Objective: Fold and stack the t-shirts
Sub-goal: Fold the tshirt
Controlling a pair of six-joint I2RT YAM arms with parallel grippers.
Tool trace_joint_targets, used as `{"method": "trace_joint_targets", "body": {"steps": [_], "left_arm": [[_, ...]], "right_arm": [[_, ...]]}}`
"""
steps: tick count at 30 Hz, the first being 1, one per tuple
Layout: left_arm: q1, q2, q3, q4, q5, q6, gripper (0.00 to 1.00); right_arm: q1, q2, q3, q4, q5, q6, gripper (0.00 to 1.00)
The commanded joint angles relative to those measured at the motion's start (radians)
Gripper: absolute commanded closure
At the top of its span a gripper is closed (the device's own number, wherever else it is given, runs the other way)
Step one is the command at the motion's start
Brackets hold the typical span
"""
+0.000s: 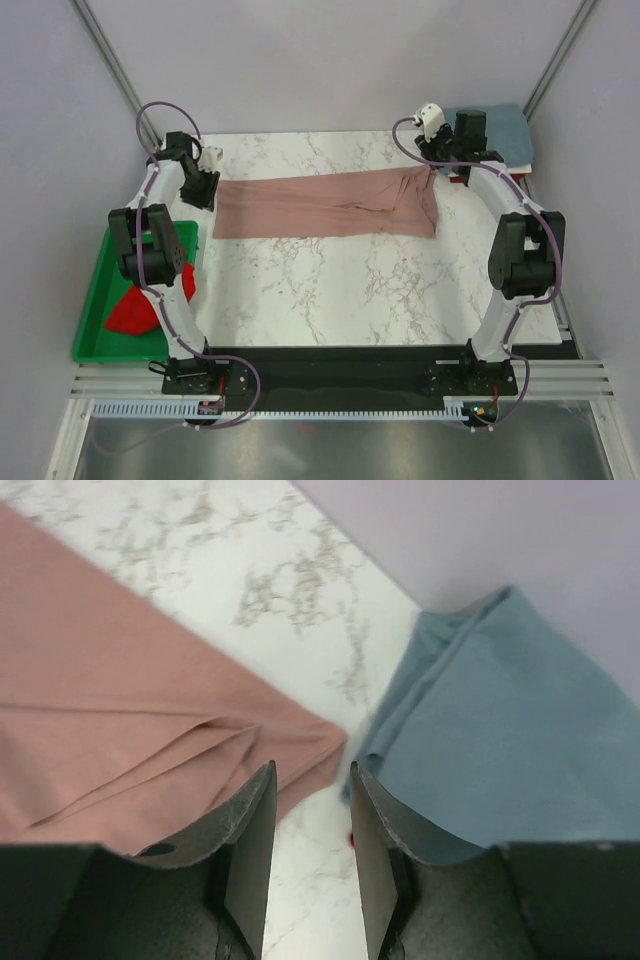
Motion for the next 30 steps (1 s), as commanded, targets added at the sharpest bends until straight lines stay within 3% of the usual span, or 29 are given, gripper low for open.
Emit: {"method": "trace_joint_targets", "body": {"steps": [1, 6, 11, 30], "left_arm": [[-0.018, -0.093, -0.027, 0.011, 0.019, 0.019, 0.59], [-0.070, -0.070, -0.071, -0.014, 0.047, 0.081, 0.62], [-0.074, 0.002, -0.096, -0.021, 0.038, 0.090, 0.66], [-0.097, 0.088, -0.070, -0.032, 0.001, 0.082, 0.67]], "right_arm": [[0.007, -0.042, -0.047, -0.131, -0.164, 0.036, 0.57], [0.032, 0.032, 0.014, -0.290, -0.280, -0.005, 0.57], [0.050, 0.142, 0.114, -0.460, -0.299, -0.105, 0.57], [0.082, 0.232, 0.170, -0.573, -0.353, -0.174, 0.52]]}}
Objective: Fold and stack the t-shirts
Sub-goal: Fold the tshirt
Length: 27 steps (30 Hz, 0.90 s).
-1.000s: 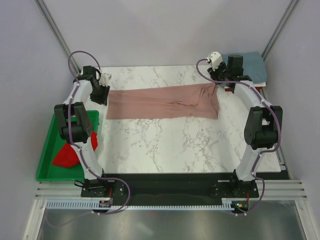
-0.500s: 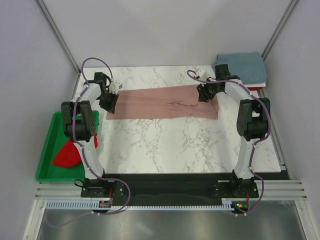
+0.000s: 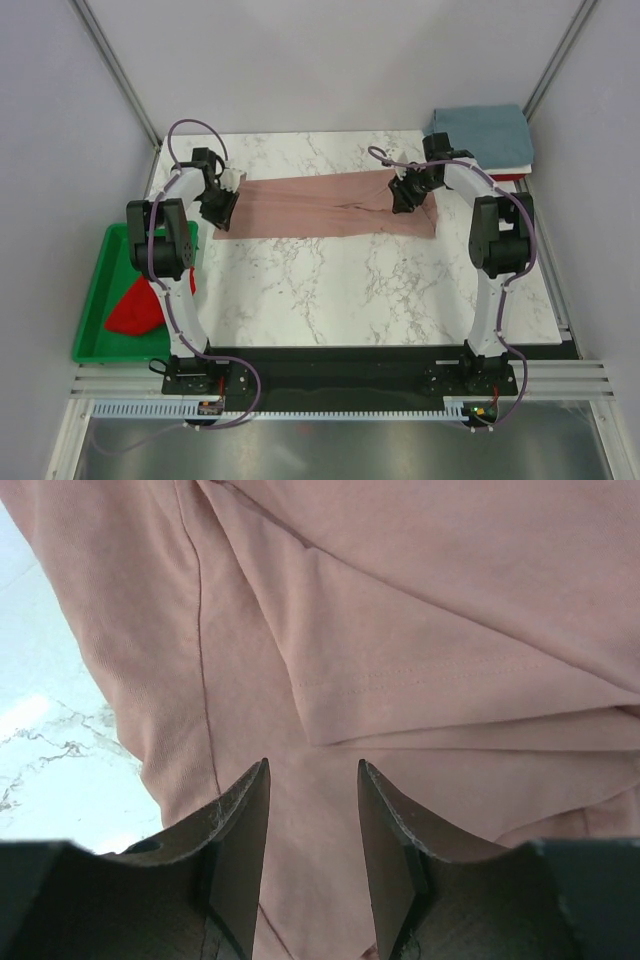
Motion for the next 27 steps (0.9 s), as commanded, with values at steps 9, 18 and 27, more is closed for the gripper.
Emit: {"method": "trace_joint_targets", "body": {"steps": [9, 18, 27], "left_arm": [[-0.024, 0.027, 0.015, -0.009, -0.024, 0.025, 0.67], [-0.024, 0.029, 0.017, -0.009, -0.027, 0.025, 0.67], [-0.024, -0.018, 0.021, -0.003, -0.017, 0.040, 0.65]], "right_arm": [[0.037, 0.077, 0.092, -0.003, -0.022, -0.035, 0.56], [0.040, 0.088, 0.130, 0.037, 0.020, -0.012, 0.89], [0.115, 0.139, 0.278, 0.203, 0.105, 0.042, 0.87]]}}
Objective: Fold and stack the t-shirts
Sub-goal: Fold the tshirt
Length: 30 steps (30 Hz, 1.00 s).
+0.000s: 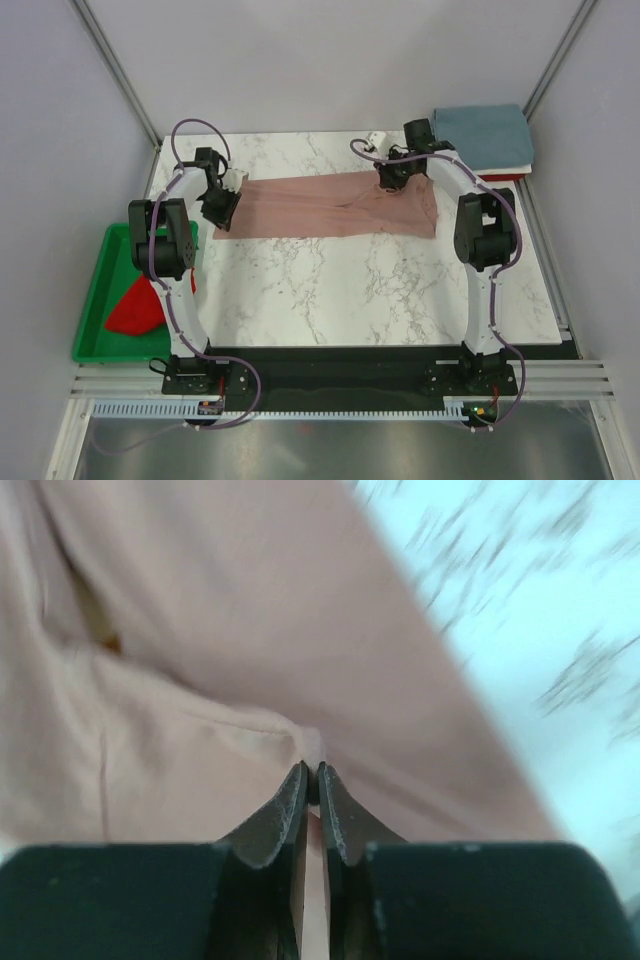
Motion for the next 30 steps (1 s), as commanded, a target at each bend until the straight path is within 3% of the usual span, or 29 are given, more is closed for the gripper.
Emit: {"method": "trace_joint_targets", "body": {"steps": [1, 2, 5, 7, 12, 17, 30], "left_arm": [[-0.006, -0.044, 0.015, 0.010, 0.020, 0.039, 0.64], [-0.006, -0.059, 0.012, 0.016, 0.027, 0.039, 0.62], [-0.007, -0.116, -0.006, 0.030, 0.055, 0.068, 0.58], [-0.006, -0.140, -0.023, 0.031, 0.070, 0.086, 0.55], [-0.036, -0.248, -0.098, 0.020, 0.122, 0.248, 0.55], [-0.058, -0.273, -0.200, 0.016, 0.056, 0.476, 0.53], [-0.069, -0.115, -0.143, 0.048, 0.006, 0.471, 0.53]], "right_arm": [[0.054, 0.049, 0.166, 0.104, 0.034, 0.034, 0.84], [0.060, 0.074, 0.189, 0.113, 0.049, 0.042, 0.83], [0.068, 0.051, 0.189, 0.219, 0.129, 0.115, 0.64], [0.068, 0.014, 0.130, 0.291, 0.178, 0.136, 0.56], [0.065, -0.118, 0.004, 0.321, 0.197, 0.131, 0.55], [0.065, -0.208, -0.115, 0.322, 0.174, 0.146, 0.54], [0.063, -0.293, -0.210, 0.301, 0.166, 0.163, 0.54]]}}
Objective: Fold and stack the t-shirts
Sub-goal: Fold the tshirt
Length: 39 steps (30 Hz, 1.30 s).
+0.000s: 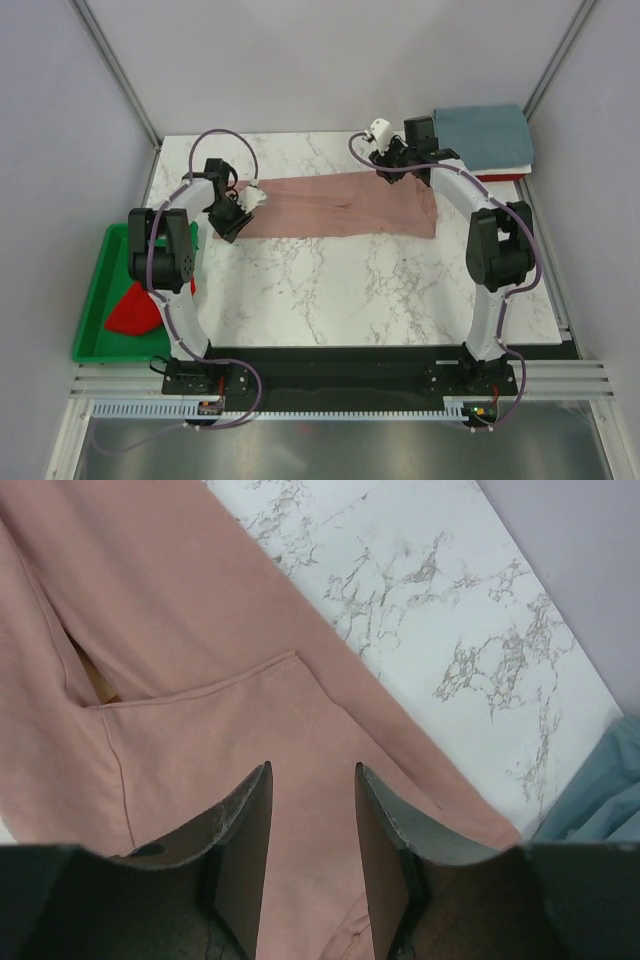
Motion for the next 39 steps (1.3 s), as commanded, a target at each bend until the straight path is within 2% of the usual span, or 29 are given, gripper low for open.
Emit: {"method": "trace_joint_targets", "body": {"steps": [1, 4, 5, 7, 11, 14, 17, 21, 31, 35, 39], "left_arm": [[-0.005, 0.037, 0.044, 0.024, -0.024, 0.050, 0.53], [-0.014, 0.081, 0.054, 0.027, -0.049, 0.038, 0.66], [-0.015, 0.092, 0.057, 0.027, -0.054, 0.029, 0.81], [-0.018, 0.100, 0.062, 0.027, -0.061, 0.015, 0.98], [-0.034, 0.014, -0.004, -0.016, -0.046, 0.050, 0.98], [-0.048, -0.106, -0.070, -0.086, -0.035, 0.091, 0.98], [-0.055, -0.202, -0.125, -0.187, -0.003, 0.121, 0.98], [-0.104, -0.316, -0.234, -0.243, 0.015, 0.131, 0.98], [-0.296, -0.543, -0.425, -0.355, 0.137, -0.017, 0.98], [-0.347, -0.571, -0.487, -0.359, 0.181, -0.057, 0.98], [-0.417, -0.597, -0.519, -0.378, 0.251, -0.106, 0.97]], "right_arm": [[0.005, -0.080, -0.027, 0.008, -0.003, 0.014, 0.54], [0.003, -0.103, -0.061, 0.008, 0.009, 0.014, 0.54], [0.003, -0.112, -0.070, 0.007, 0.011, 0.016, 0.54], [0.003, -0.142, -0.104, -0.002, 0.035, 0.017, 0.55], [-0.003, -0.187, -0.162, -0.065, 0.093, 0.051, 0.57], [-0.003, -0.198, -0.206, -0.099, 0.159, 0.050, 0.57], [-0.002, -0.158, -0.164, -0.151, 0.179, 0.057, 0.59], [-0.003, -0.089, -0.133, -0.163, 0.219, 0.039, 0.60], [-0.003, 0.100, 0.037, -0.286, 0.291, 0.005, 0.61], [-0.002, 0.158, 0.097, -0.288, 0.308, -0.012, 0.62], [0.001, 0.283, 0.204, -0.297, 0.322, -0.027, 0.62]]}}
